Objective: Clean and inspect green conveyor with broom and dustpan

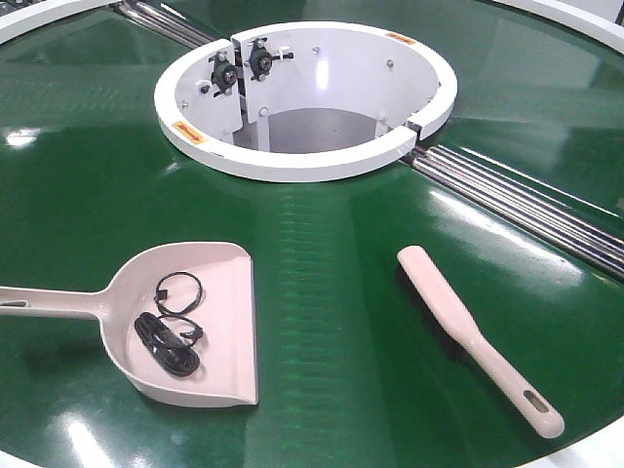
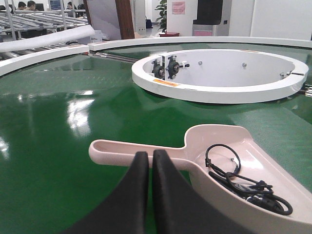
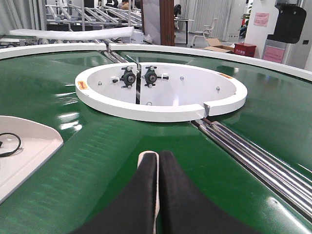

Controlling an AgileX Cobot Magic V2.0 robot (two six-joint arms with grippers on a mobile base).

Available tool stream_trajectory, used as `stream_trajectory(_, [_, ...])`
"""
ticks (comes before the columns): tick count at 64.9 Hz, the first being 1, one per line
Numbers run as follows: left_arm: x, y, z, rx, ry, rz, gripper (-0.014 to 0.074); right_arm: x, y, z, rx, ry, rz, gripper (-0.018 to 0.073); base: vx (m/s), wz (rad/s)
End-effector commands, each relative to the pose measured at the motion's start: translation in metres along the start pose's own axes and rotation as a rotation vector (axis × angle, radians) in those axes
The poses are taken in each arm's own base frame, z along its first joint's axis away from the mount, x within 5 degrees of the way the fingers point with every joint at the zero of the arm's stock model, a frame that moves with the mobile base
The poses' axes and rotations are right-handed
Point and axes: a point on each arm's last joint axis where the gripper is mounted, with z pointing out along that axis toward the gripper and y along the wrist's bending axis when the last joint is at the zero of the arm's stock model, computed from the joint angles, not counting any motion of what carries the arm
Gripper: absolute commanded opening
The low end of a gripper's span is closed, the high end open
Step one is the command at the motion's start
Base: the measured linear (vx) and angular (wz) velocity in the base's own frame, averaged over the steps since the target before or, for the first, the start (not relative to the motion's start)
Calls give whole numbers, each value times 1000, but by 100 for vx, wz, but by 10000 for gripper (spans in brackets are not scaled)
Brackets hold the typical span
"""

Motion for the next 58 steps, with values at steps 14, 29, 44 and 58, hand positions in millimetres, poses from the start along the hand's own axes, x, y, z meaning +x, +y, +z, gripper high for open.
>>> stream_trajectory(14, [-7, 0, -1, 2, -113, -6, -6, -14, -2, -1, 16, -87, -9, -8, 0, 0])
stream_trajectory(29, [-8, 0, -1, 2, -112, -9, -6, -14, -2, -1, 16, -87, -10, -8, 0, 0])
stream_trajectory(44, [-7, 0, -1, 2, -110, -9, -6, -14, -2, -1, 16, -87, -10, -8, 0, 0])
stream_trajectory(58, [-7, 0, -1, 2, -110, -9, -6, -14, -2, -1, 16, -87, -10, -8, 0, 0])
